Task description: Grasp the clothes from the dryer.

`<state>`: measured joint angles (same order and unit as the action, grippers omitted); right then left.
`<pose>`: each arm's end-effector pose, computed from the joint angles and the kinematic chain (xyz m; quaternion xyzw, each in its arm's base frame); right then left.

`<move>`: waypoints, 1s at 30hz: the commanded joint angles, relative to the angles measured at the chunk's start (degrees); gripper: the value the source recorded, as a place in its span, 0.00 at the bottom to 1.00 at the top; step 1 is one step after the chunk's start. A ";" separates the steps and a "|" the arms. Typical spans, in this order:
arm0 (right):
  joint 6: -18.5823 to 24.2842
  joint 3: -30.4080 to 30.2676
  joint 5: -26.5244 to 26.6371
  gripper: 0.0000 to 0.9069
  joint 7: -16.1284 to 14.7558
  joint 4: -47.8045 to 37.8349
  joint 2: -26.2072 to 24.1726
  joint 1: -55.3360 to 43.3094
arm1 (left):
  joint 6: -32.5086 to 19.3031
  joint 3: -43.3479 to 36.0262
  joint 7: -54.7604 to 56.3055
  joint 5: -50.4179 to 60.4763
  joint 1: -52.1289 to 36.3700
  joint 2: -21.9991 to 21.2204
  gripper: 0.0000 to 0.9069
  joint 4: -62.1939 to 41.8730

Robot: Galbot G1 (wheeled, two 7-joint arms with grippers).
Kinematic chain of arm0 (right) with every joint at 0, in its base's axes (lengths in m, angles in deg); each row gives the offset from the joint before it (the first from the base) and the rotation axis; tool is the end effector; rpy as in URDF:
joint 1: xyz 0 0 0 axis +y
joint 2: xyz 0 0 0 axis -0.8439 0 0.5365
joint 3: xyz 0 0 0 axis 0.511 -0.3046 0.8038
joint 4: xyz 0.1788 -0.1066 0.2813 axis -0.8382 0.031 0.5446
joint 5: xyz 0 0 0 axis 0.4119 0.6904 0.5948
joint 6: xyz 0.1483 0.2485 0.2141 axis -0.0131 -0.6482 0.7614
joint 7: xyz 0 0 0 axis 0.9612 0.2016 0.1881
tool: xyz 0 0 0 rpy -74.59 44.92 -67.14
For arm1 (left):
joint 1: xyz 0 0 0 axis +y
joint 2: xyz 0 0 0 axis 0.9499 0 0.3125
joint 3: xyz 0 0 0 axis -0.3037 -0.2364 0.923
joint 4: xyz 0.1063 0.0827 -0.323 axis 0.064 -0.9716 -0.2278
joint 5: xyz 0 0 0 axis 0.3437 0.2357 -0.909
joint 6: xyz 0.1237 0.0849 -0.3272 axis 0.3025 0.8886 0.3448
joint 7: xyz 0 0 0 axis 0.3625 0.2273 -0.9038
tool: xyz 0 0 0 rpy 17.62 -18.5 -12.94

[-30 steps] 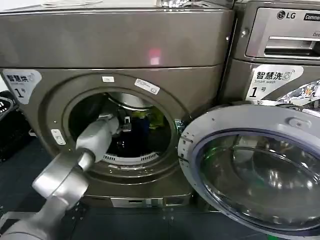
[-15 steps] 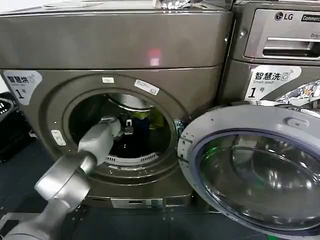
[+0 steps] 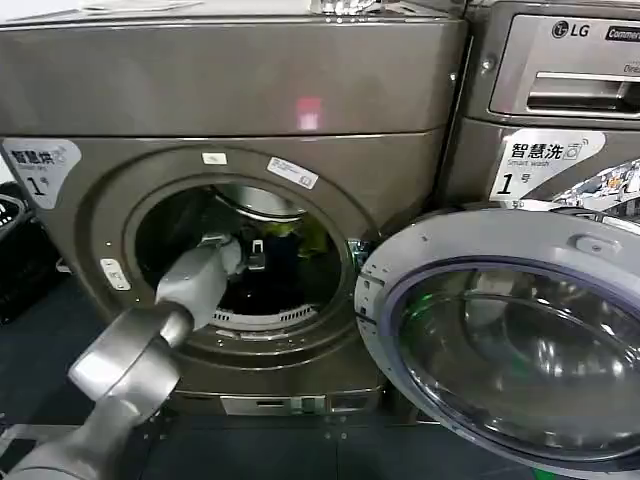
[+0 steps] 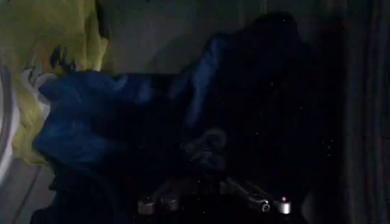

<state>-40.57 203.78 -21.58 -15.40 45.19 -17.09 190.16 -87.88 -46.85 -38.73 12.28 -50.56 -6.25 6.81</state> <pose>-0.1084 -0.4038 0.0724 0.4575 0.7736 -0.3018 0.3180 0.6712 0.0489 -0.2187 -0.3853 -0.6389 -0.5494 0.3761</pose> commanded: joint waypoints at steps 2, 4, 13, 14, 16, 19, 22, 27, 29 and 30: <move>0.06 -0.19 -0.07 1.00 0.06 0.14 -0.02 -0.16 | 2.12 6.59 6.58 -5.80 2.22 0.99 0.00 7.47; 0.08 -0.34 -0.07 1.00 0.06 0.19 -0.04 -0.28 | 3.35 9.10 9.09 -7.51 3.61 1.39 0.00 9.33; 0.34 -0.12 -0.45 1.00 0.19 -0.74 -1.39 -0.06 | 5.84 18.03 22.07 -16.76 13.64 3.60 0.00 22.54; 0.40 0.16 -0.66 1.00 0.21 -1.33 -1.88 0.04 | 5.91 19.99 23.23 -16.91 14.63 3.54 0.00 24.72; 0.38 0.38 -0.68 1.00 0.20 -1.45 -2.32 0.17 | 5.68 21.51 27.09 -20.64 16.81 3.82 0.00 28.72; 0.36 -0.27 -0.71 1.00 0.19 -0.87 -2.15 -0.16 | 3.48 23.42 34.19 -24.84 18.19 2.91 0.00 30.72; 0.52 -0.43 -1.11 1.00 -0.02 -1.20 -2.57 -0.20 | 1.98 24.03 37.92 -27.25 20.24 2.97 0.00 35.71; 0.60 -0.05 -1.21 1.00 0.00 -2.04 -3.50 -0.15 | -0.57 25.80 49.11 -33.60 23.50 2.59 0.00 42.58; 0.57 -0.52 -1.21 1.00 0.01 -1.54 -3.45 -0.50 | -2.21 26.29 53.29 -34.83 24.46 2.11 0.00 44.32; 0.56 -0.74 -1.19 1.00 -0.01 -1.25 -3.48 -0.61 | -3.44 26.74 56.14 -35.24 25.26 1.81 0.00 45.66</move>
<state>-40.02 203.47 -22.68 -15.37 43.81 -20.11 189.80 -86.96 -23.14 0.09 -15.30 -30.00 -3.83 42.33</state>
